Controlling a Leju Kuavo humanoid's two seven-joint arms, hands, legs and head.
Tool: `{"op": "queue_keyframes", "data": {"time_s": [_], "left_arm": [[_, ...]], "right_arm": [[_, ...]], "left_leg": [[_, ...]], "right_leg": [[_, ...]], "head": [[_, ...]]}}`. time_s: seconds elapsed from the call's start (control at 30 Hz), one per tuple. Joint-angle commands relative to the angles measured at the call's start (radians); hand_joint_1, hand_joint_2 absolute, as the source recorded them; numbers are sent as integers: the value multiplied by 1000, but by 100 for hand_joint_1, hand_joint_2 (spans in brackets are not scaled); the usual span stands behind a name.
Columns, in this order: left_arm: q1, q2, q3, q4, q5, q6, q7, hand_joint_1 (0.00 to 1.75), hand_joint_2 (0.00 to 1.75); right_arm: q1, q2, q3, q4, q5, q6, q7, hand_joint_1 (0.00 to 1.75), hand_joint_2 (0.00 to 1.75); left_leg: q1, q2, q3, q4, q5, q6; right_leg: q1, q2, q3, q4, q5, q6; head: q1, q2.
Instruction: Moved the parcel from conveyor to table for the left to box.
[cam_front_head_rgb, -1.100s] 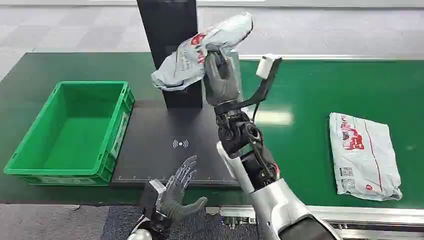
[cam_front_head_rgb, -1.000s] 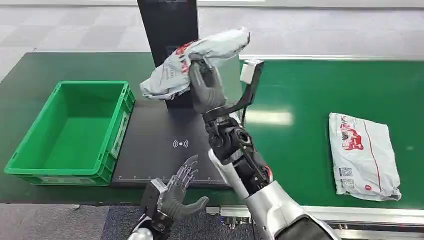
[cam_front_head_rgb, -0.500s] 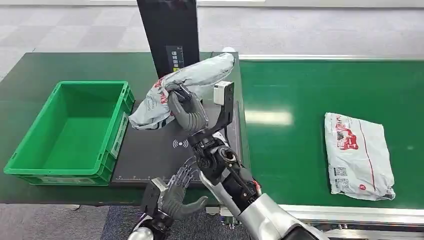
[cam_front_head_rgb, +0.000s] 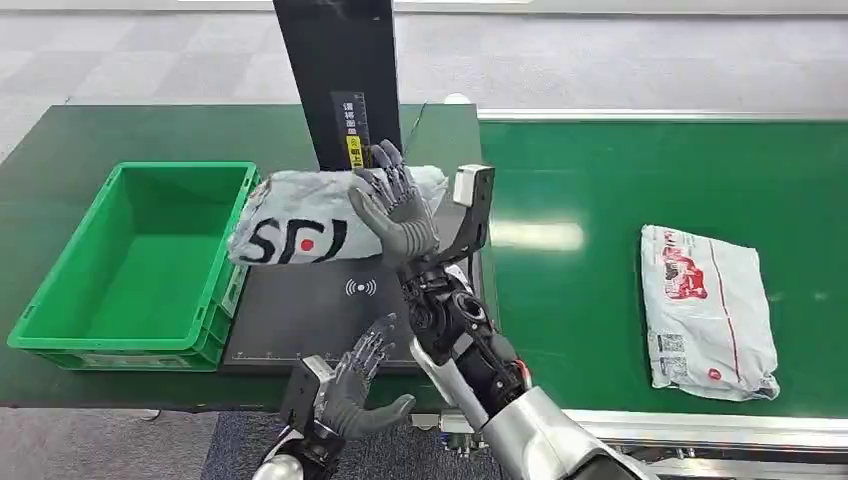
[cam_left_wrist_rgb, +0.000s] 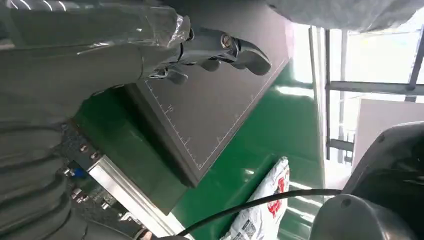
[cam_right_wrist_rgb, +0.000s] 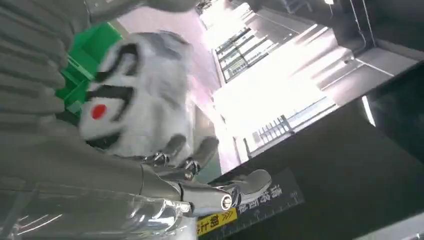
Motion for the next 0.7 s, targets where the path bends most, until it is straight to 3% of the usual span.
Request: {"op": "queue_keyframes", "data": {"time_s": [0.03, 0.17, 0.37, 0.5, 0.63, 0.67, 0.7], "left_arm": [[2, 36, -27, 29, 3, 6, -2, 0, 175], [2, 32, -22, 36, 2, 12, -8, 0, 175], [3, 26, -2, 14, -3, 27, -9, 0, 175], [29, 21, 19, -15, 0, 42, -8, 0, 175], [103, 44, 39, -131, 4, 67, -17, 0, 175], [126, 54, 49, -175, 3, 77, -22, 0, 175], [126, 54, 49, -175, 3, 77, -22, 0, 175]], "right_arm": [[2, -18, -69, -1, -44, 54, 31, 0, 175], [13, -42, -148, -76, -127, 127, 42, 0, 175], [42, -72, -262, -281, -155, 104, 50, 0, 175], [83, -97, -312, -404, -85, 51, 34, 0, 175], [132, -193, -361, -471, 88, -35, -7, 0, 175], [137, -244, -360, -458, 163, -67, -20, 0, 0], [137, -244, -360, -458, 163, -67, -20, 0, 0]], "left_leg": [[0, -2, 1, -2, 1, 0], [0, -3, 0, -1, 1, 0], [0, -2, -1, 0, 1, 1], [0, -4, -1, 0, 1, 0], [0, -4, 0, -1, 1, 1], [1, -4, 0, 0, 0, 0], [1, -4, 0, 0, 0, 0]], "right_leg": [[0, -2, 2, -2, 1, 0], [0, -3, 1, -1, 0, 0], [0, -2, 0, 0, 0, 0], [0, -4, 0, -1, 0, 0], [1, -4, 2, -2, 0, 0], [1, -4, 2, -2, 0, 0], [1, -4, 2, -2, 0, 0]], "head": [[0, 0], [0, 0], [0, 0], [0, 0], [0, 0], [0, 0], [0, 0]]}}
